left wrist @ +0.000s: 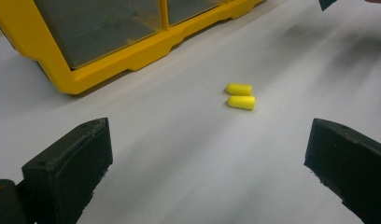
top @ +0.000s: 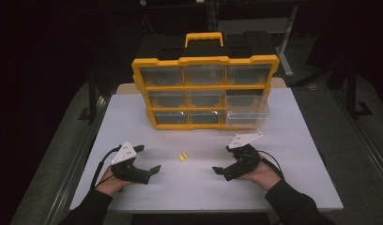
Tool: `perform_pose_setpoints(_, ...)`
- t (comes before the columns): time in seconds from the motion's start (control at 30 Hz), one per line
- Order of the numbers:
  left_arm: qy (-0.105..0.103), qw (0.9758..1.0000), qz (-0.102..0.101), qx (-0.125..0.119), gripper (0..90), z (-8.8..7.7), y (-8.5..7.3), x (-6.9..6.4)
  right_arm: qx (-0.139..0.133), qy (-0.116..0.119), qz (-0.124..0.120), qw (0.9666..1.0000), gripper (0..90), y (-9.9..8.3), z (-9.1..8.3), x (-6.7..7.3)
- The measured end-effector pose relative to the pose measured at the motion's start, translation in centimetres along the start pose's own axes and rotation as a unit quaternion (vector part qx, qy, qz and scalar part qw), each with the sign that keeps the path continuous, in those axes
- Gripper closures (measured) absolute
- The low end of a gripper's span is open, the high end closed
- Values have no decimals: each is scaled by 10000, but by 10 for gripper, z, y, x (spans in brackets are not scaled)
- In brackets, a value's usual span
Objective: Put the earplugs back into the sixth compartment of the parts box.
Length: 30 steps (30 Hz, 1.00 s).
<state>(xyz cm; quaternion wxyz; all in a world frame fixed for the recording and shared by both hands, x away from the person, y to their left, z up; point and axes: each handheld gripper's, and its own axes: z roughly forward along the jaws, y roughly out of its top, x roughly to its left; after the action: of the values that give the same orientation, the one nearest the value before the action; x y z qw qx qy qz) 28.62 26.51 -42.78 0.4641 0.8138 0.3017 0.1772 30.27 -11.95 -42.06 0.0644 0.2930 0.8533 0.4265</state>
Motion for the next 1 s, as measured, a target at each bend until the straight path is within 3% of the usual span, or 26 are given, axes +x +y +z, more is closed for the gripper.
perform_pose_setpoints(0.4,9,10000,3,23,3,0,0,0,-24,90,72,9999,150,10,6,2)
perform_pose_setpoints(1.0,-80,9999,29,68,4,2,0,-2,103,240,-72,9996,240,29,27,12)
